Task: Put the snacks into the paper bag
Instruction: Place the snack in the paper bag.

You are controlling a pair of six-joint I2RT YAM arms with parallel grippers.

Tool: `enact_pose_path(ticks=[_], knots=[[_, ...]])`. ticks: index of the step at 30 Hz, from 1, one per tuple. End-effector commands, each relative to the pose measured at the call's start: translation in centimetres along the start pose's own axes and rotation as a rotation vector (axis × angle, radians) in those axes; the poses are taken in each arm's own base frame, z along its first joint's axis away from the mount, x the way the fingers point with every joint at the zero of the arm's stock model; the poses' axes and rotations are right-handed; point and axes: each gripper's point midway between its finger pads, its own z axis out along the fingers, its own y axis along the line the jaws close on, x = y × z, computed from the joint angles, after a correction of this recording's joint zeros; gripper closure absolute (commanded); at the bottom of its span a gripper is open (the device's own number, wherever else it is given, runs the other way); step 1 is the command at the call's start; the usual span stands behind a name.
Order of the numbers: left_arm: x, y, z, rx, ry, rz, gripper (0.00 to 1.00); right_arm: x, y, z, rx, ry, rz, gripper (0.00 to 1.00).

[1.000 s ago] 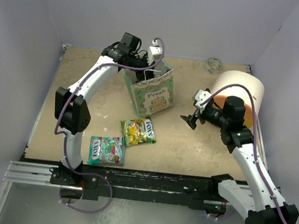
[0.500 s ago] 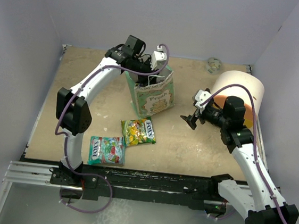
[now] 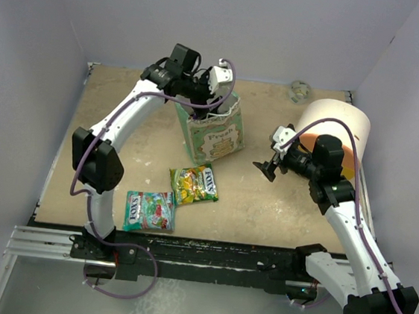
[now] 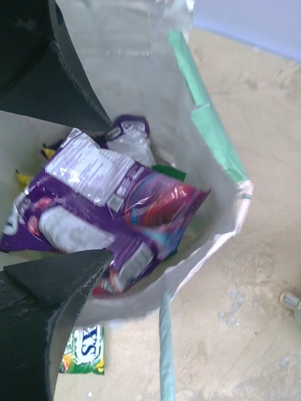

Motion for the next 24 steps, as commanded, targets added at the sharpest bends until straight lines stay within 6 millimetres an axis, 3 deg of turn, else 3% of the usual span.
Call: enact_pose_path(ticks=[1,9,17,20,24], knots=[[-5.2,1.6,-4.3,-0.144,-0.095,0.142,0.17,-0.3,-0.6,0.1,0.022,-0.017,-0.029,0.04],[-6.4,4.2,-8.0,-0.362,-0.083,0.185,0.00,-0.4,-0.7,0.1,0.023,-0.019,-0.028,0.04],[-7.0,6.1,-12.8,-0.602,-0.065,0.210,0.01,-0.7,-0.6,0.0,0.017,-0.028,-0.017,0.03],[-6.1,5.7,-14.5,-0.650,-0.041,0.193,0.01,-1.0,-0.2,0.1,-0.001,-0.043,-0.004,0.03],[-3.7,3.7,-16.9,-0.658,-0.019,0.118,0.01,-1.2,0.3,0.3,-0.035,-0.054,0.014,0.03]])
